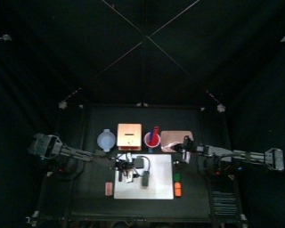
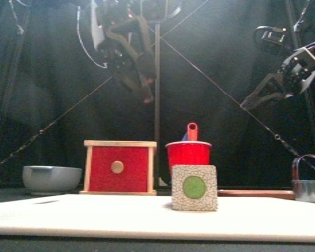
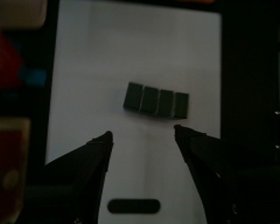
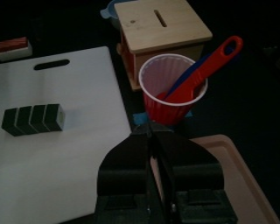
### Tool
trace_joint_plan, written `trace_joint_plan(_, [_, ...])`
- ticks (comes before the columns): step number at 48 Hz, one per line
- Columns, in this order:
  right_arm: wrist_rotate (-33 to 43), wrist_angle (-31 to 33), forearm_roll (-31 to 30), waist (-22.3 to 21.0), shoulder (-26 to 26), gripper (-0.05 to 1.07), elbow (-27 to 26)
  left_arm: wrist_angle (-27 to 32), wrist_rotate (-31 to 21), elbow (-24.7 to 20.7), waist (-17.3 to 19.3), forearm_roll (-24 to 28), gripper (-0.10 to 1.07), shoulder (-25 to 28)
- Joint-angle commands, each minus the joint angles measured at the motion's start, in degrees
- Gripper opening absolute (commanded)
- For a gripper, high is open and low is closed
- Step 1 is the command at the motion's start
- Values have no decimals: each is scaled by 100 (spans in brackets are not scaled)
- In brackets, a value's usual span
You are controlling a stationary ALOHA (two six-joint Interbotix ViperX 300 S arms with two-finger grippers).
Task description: Grasp drawer handle
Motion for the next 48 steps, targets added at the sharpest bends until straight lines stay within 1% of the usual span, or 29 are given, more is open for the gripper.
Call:
trace_joint_plan(1, [9, -53, 105, -18, -9, 4, -132, -1125, 404, 598, -26, -62, 91, -694])
trace_joint_plan(4, [9, -53, 176, -18, -26, 4, -141, -2004, 659, 1143, -18, -44, 91, -1028])
trace_joint_plan(5, [9, -53, 193, -18, -26, 4, -149, -2470, 782, 1433, -9, -18, 91, -1169])
trace_joint_plan(11, [9, -53, 229, -18, -70, 4, -167, -4175, 1046, 2575, 26, 70, 91, -1661])
trace_joint_plan(14, [9, -62, 211, -18, -79, 4, -185, -4808, 1063, 3023, 88, 62, 91, -1872])
trace_joint_plan(18, [9, -62, 211, -9, -79, 4, -229, -5273, 1081, 3480, 193, 62, 91, -2153])
trace_joint_plan(23, [0, -62, 202, 9, -79, 4, -272, -5273, 1116, 3753, 229, 79, 91, -2426])
trace_joint_plan(28, [-9, -62, 176, 18, -79, 4, -290, -5194, 1107, 3867, 272, 88, 91, -2654])
trace_joint_plan(34, [-9, -62, 97, 9, -53, 4, -272, -4948, 1099, 3876, 281, 88, 91, -2848])
trace_joint_plan(40, [0, -62, 70, 0, -35, 4, -264, -4676, 1099, 3876, 308, 70, 91, -2927])
trace_joint_plan(48, [0, -62, 70, 18, -26, 4, -272, -4605, 1116, 3885, 466, 97, 91, -2927])
